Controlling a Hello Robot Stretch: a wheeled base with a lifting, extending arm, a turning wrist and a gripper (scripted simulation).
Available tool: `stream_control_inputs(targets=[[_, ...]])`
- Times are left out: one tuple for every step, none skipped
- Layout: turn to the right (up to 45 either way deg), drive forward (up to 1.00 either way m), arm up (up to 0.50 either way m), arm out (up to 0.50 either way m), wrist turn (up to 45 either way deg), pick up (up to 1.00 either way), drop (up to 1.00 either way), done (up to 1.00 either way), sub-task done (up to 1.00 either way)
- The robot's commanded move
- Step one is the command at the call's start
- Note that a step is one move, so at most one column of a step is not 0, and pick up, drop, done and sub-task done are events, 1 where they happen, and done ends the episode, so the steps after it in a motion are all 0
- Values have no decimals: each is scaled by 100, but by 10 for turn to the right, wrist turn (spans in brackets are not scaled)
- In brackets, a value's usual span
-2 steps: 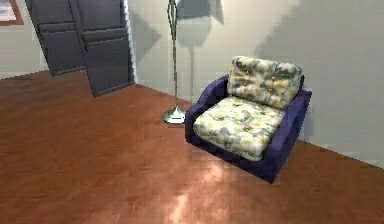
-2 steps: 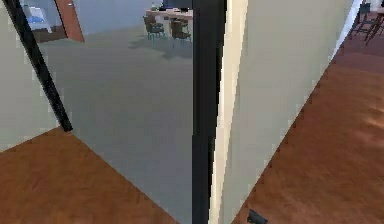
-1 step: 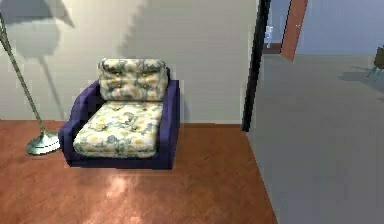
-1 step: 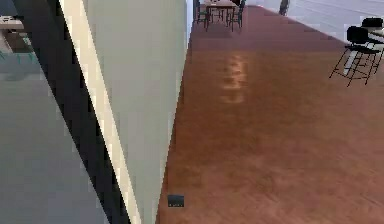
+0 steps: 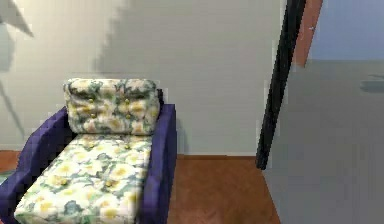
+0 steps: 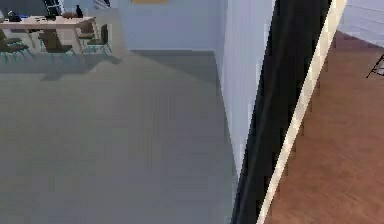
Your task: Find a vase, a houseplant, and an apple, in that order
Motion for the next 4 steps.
stream_control_inputs(targets=[[450,0,0,0,0,0,0,0,0],[0,100,0,0,0,0,0,0,0],[0,100,0,0,0,0,0,0,0],[0,100,0,0,0,0,0,0,0]])
